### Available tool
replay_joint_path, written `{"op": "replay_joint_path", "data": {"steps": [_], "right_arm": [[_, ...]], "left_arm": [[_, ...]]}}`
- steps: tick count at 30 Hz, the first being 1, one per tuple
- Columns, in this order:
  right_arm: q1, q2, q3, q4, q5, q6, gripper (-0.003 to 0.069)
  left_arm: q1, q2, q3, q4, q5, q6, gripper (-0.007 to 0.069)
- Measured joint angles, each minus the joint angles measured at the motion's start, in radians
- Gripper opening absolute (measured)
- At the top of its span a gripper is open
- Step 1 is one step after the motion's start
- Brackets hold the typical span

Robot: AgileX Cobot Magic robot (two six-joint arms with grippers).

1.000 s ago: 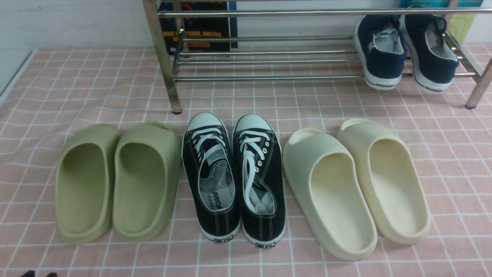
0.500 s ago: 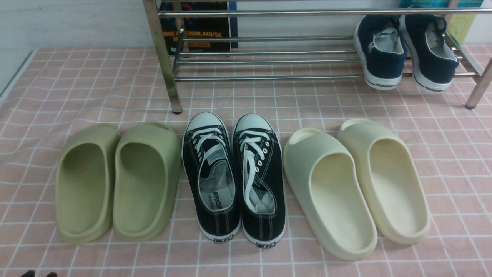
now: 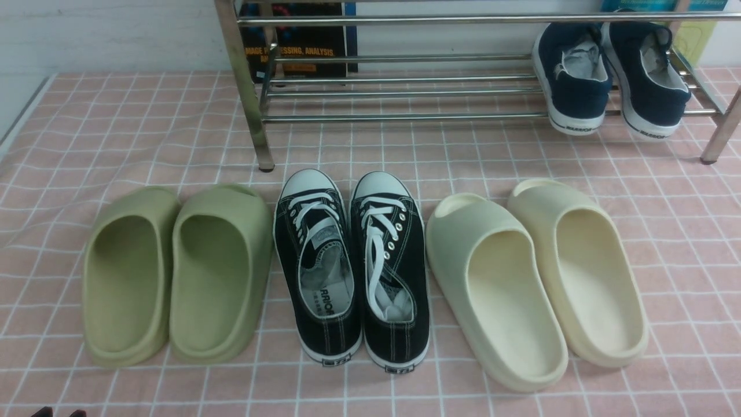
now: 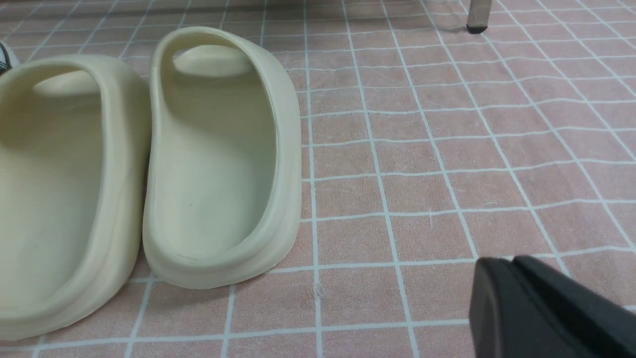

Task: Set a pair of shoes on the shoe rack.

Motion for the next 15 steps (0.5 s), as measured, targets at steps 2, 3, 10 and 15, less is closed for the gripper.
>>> {"op": "replay_joint_path", "data": {"steps": [2,3,10,15], "right_arm": [[0.000,0.000,0.000,0.000,0.000,0.000,0.0039],[0.000,0.000,0.000,0.000,0.000,0.000,0.0039],[0.000,0.000,0.000,0.000,0.000,0.000,0.0049],[0.000,0.000,0.000,0.000,0.000,0.000,0.0054]], "left_arm": [[0.000,0.000,0.000,0.000,0.000,0.000,0.0239],[0.000,0.000,0.000,0.000,0.000,0.000,0.0239],[0.000,0.000,0.000,0.000,0.000,0.000,0.0239],[0.000,0.000,0.000,0.000,0.000,0.000,0.0239]]}}
